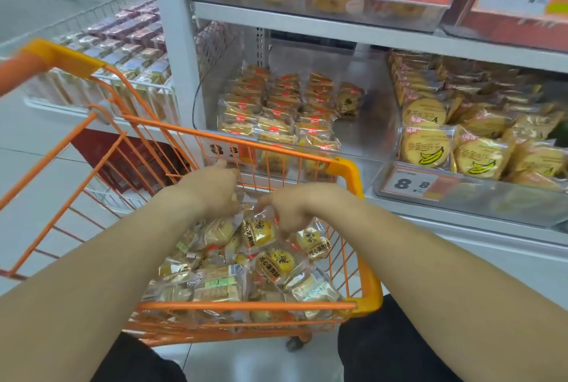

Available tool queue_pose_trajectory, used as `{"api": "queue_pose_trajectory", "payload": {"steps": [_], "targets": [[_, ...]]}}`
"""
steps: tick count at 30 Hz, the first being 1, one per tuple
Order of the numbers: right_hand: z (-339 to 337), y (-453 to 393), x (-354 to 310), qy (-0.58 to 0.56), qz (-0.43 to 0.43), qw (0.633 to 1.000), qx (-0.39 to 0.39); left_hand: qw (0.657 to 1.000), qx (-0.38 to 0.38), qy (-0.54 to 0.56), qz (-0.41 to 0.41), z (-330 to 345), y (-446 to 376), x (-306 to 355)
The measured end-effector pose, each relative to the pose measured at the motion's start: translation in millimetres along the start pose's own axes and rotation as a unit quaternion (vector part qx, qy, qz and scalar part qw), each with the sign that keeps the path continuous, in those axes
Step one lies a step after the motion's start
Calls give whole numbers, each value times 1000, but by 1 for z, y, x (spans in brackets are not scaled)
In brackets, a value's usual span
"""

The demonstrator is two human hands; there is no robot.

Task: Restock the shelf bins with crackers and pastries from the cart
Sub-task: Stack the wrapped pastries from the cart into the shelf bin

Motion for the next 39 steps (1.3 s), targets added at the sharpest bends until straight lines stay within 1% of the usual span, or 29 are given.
{"api": "queue_pose_trajectory", "payload": {"steps": [1, 2, 5, 6, 8, 10, 13, 14, 17, 18, 20, 25, 29, 32, 36, 39], "targets": [[6, -6, -2, 12, 8, 1000, -13, 1000, -10, 1, 6, 2, -1, -1], [10, -12, -3, 30, 14, 999, -9, 1000, -11, -4, 12, 3, -2, -2], [7, -21, -4, 68, 21, 997, 32, 999, -2, -32, 25, 1, -5, -5], [8, -22, -4, 67, 20, 997, 33, 999, -7, -41, 25, 3, -7, -6], [13, -23, -2, 54, 25, 998, 5, 998, -23, -50, 19, 6, -9, -11], [15, -23, -3, 61, 28, 998, 2, 998, -37, -41, 17, 6, -9, -14], [9, -24, -9, 95, 10, 995, 39, 997, -71, 2, 12, 9, -8, -19], [7, -24, -10, 88, 2, 995, 50, 996, -82, 22, 0, 10, -7, -22], [7, -27, -9, 40, 0, 998, 47, 988, -123, 91, -30, 12, -1, -28], [6, -27, -10, 27, -5, 998, 51, 985, -138, 100, -33, 13, 0, -28], [5, -27, -11, 10, -14, 998, 60, 984, -152, 86, -38, 15, 1, -26], [6, -26, -11, -6, -7, 998, 57, 989, -134, 41, -42, 11, 1, -15], [-1, -16, -8, -23, -10, 997, 72, 990, -129, 10, -49, 13, 1, -19], [-9, -1, -10, -23, -30, 994, 102, 990, -122, 34, -68, 15, -1, -23], [-25, 21, -8, -98, -54, 983, 146, 992, -96, 36, -73, 7, -1, -26], [-40, 39, -3, -148, -81, 970, 175, 990, -111, 68, -54, 4, 2, -28]]}}
Point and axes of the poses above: each hand's wrist, its own y-axis away from the middle knuckle, its own z-axis out of the palm, x = y × z, the point moved 7 cm from there along -y, towards the middle knuckle, and after that the axes turned 4 degrees about x, right-handed, at the moved point
